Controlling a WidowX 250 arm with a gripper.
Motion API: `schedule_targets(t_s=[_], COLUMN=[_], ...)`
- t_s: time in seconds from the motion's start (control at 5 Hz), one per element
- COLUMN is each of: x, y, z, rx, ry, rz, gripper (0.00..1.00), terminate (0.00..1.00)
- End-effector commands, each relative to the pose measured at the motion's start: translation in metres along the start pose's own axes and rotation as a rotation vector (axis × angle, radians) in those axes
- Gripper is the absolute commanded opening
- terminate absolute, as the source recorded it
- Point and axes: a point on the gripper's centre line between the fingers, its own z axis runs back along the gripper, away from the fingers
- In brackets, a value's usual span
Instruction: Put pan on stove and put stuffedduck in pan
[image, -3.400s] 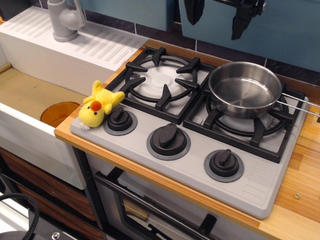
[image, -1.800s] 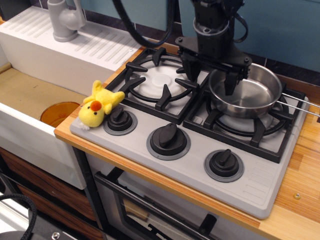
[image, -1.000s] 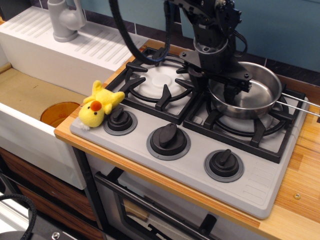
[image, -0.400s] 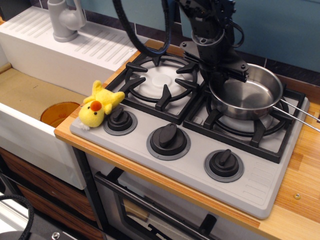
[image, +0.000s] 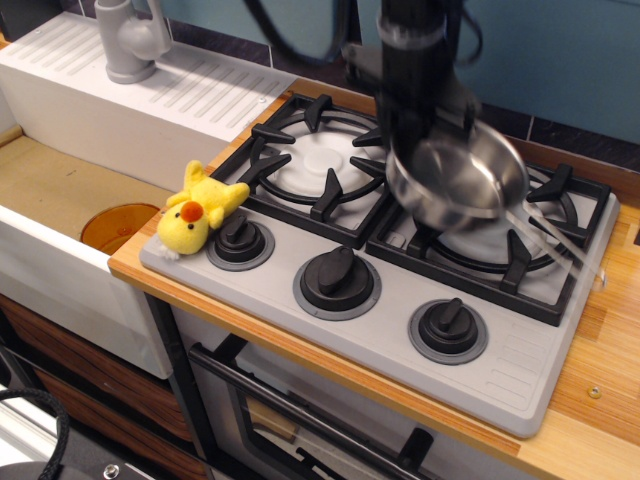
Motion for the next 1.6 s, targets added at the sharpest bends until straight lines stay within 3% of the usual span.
schedule_targets(t_s=[0.0,0.2,0.6,1.4], x=[0.025,0.029,0.022,0.02], y=[0.003,0.013,0.048,0.101], z=[0.07,0.08,0.074,0.039], rx=[0.055,0.066,0.065,0.053], ry=[-0.045,-0.03,-0.025,-0.094], rz=[0.004,-0.018,-0.037,-0.063], gripper=[0.0,0.0,0.0,0.0], terminate=[0.0,0.0,0.0,0.0])
